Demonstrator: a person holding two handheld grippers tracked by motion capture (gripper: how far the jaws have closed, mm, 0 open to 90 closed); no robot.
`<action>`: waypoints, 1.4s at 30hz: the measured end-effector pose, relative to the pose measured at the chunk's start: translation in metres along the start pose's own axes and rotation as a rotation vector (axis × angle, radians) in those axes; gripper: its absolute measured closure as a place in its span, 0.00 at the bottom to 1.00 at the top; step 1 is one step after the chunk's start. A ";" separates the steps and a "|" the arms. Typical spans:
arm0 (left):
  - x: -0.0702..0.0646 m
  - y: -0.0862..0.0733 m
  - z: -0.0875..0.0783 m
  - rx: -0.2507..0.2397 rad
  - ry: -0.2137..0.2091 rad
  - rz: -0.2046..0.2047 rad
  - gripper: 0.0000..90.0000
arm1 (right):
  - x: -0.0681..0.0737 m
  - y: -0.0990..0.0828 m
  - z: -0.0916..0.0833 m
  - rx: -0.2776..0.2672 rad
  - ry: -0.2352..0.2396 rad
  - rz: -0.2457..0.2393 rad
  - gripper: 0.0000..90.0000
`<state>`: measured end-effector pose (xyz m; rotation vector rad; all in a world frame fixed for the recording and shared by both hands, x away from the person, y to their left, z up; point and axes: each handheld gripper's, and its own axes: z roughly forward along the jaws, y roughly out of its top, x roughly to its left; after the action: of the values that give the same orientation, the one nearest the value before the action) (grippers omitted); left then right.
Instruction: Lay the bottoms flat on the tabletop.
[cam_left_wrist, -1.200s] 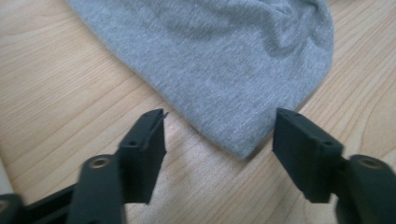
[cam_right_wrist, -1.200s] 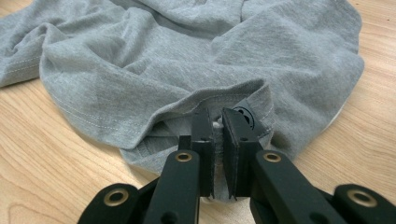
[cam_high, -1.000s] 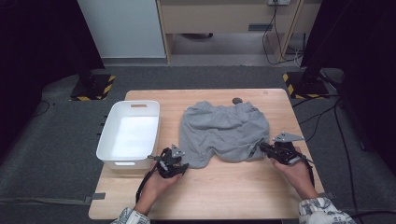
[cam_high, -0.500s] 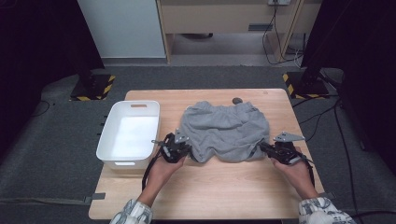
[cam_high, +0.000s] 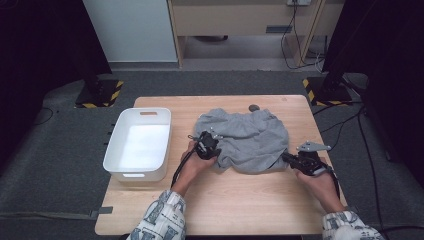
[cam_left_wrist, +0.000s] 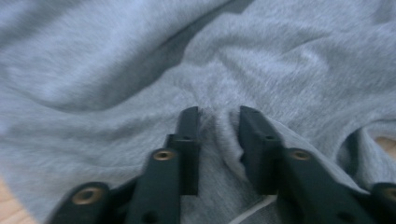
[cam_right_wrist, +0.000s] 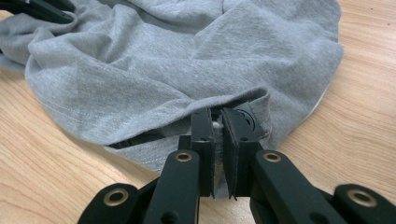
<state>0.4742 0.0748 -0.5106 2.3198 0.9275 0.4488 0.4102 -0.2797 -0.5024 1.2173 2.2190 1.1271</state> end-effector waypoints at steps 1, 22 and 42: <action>0.000 0.000 -0.003 -0.008 -0.001 -0.001 0.75 | 0.000 0.000 0.000 -0.001 0.001 0.000 0.93; -0.008 -0.027 -0.044 -0.124 -0.001 -0.060 0.63 | 0.003 0.001 0.000 0.008 -0.004 -0.009 0.93; -0.024 -0.032 -0.031 -0.076 0.025 -0.070 0.53 | 0.003 0.001 0.000 0.011 -0.001 -0.010 0.93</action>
<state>0.4260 0.0886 -0.5093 2.2109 0.9838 0.4758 0.4093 -0.2770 -0.5020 1.2094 2.2316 1.1114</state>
